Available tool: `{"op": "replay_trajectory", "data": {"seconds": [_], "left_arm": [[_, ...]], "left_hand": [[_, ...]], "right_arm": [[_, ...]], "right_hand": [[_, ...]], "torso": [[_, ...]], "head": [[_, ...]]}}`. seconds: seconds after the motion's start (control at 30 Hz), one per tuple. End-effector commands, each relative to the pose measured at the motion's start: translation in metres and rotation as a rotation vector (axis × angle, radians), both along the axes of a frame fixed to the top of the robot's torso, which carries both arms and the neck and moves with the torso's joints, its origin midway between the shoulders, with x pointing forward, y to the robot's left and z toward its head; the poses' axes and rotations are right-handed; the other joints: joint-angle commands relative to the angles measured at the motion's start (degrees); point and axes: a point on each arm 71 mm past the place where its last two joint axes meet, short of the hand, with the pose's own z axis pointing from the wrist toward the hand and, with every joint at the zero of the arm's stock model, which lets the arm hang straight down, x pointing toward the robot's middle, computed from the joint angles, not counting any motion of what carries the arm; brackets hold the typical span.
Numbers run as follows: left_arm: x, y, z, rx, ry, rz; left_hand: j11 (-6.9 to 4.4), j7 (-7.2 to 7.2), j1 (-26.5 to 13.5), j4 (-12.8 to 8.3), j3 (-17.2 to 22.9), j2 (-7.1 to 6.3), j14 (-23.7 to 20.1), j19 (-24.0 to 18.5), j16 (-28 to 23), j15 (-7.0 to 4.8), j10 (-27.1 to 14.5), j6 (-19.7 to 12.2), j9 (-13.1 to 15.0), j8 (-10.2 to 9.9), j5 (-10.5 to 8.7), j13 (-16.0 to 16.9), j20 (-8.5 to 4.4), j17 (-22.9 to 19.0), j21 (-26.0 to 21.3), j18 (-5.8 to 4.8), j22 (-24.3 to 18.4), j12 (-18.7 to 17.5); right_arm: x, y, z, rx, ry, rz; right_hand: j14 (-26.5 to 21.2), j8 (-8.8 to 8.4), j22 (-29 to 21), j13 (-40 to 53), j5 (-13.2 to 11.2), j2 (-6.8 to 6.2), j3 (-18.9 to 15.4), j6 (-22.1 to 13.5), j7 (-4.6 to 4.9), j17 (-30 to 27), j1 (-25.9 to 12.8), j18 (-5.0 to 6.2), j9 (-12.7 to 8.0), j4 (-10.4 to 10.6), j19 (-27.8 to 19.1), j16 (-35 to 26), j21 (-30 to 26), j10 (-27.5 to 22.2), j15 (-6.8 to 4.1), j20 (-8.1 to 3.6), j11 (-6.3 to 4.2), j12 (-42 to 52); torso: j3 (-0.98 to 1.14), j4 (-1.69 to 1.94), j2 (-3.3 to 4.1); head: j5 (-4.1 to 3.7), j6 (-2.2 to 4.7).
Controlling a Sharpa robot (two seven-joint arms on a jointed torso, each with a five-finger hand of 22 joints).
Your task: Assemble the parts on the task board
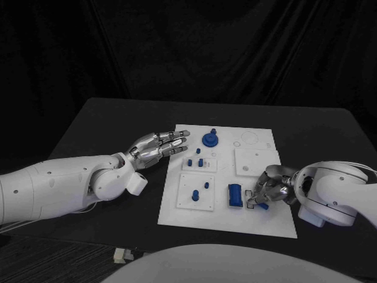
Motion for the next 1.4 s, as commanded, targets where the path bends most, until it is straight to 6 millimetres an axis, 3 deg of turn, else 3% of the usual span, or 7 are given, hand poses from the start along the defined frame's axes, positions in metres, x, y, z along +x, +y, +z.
{"op": "replay_trajectory", "data": {"seconds": [0.03,0.27,0.47,0.5,0.8,1.4], "left_arm": [[-0.001,-0.002,0.001,-0.018,-0.001,-0.011],[-0.001,-0.002,0.0,-0.018,-0.001,-0.011],[-0.001,-0.003,0.0,-0.018,0.001,-0.013],[-0.001,-0.003,0.0,-0.018,0.001,-0.014],[-0.001,-0.002,-0.001,-0.017,0.003,-0.013],[-0.001,-0.002,-0.002,-0.012,0.009,-0.015]], "left_hand": [[0.34,0.75,0.75,-0.28,0.1,0.03,0.03,-0.09,0.27,0.32,-0.04,0.3,0.07,0.27,0.38,0.06,0.37,0.06,0.02,-0.98,-0.07,0.2],[0.36,0.77,0.75,-0.34,0.15,0.07,0.05,-0.08,0.3,0.37,-0.03,0.29,0.07,0.29,0.47,0.06,0.37,0.07,0.03,-1.02,-0.05,0.2],[0.36,0.77,0.75,-0.35,0.17,0.09,0.05,-0.06,0.31,0.38,-0.03,0.31,0.07,0.3,0.49,0.06,0.37,0.07,0.05,-1.03,-0.02,0.19],[0.36,0.77,0.75,-0.35,0.17,0.09,0.05,-0.06,0.31,0.38,-0.03,0.31,0.07,0.3,0.49,0.06,0.37,0.07,0.05,-1.03,-0.02,0.19],[0.36,0.78,0.78,-0.41,0.24,0.17,0.06,-0.04,0.33,0.42,-0.03,0.34,0.07,0.32,0.55,0.06,0.38,0.08,0.06,-1.06,-0.01,0.2],[0.36,0.78,0.78,-0.41,0.24,0.17,0.06,-0.04,0.33,0.42,-0.03,0.34,0.07,0.32,0.55,0.06,0.38,0.08,0.06,-1.06,-0.01,0.2]], "right_arm": [[-0.002,0.002,-0.002,-0.012,0.007,0.036],[-0.002,0.003,-0.002,-0.004,-0.004,0.027],[-0.001,0.002,-0.001,0.009,-0.023,0.006],[-0.001,0.002,0.0,0.012,-0.027,0.0],[-0.003,-0.003,0.001,0.046,-0.01,-0.068],[-0.003,-0.018,-0.005,0.183,0.18,-0.331]], "right_hand": [[4.6,0.68,11.12,15.1,2.32,0.34,0.19,-0.34,-0.05,9.57,1.08,1.16,-0.18,-0.91,0.39,-0.18,-0.36,5.98,0.37,0.4,0.5,0.21],[4.68,1.66,11.16,15.1,6.33,1.11,0.67,0.49,-0.4,9.82,1.31,1.14,-0.59,-1.8,0.46,-0.06,-0.28,5.98,0.19,0.3,0.25,0.21],[4.86,2.82,11.27,15.1,12.32,2.13,1.76,3.22,-1.53,10.38,0.59,1.09,-1.34,-1.82,0.71,0.19,0.07,5.98,-0.56,-0.34,-0.77,0.21],[4.89,3.04,11.3,15.1,14.36,2.34,2.26,4.08,-1.95,10.48,0.33,1.06,-1.63,-1.76,0.79,0.23,0.17,5.98,-0.89,-0.62,-1.1,0.21],[4.75,3.31,11.3,15.1,15.67,2.7,3.1,5.35,-2.47,9.82,-0.35,1.05,-2.08,-1.49,0.84,-0.11,0.17,5.98,-1.33,-1.04,-1.58,0.21],[4.76,3.14,11.24,15.1,14.56,3.08,3.55,5.55,-2.58,9.81,-2.01,1.08,-2.59,-0.47,0.84,-0.15,-0.02,5.98,-1.52,-1.3,-1.73,0.21]], "torso": [[0.0,0.0,-0.01],[0.01,0.0,0.0],[0.0,0.0,0.0],[0.0,0.0,0.0],[0.0,0.0,0.0],[0.0,-0.02,-0.02]], "head": [[0.02,-0.01],[0.11,-0.01],[0.08,-0.01],[0.06,-0.01],[0.09,-0.01],[-0.06,-0.01]]}}
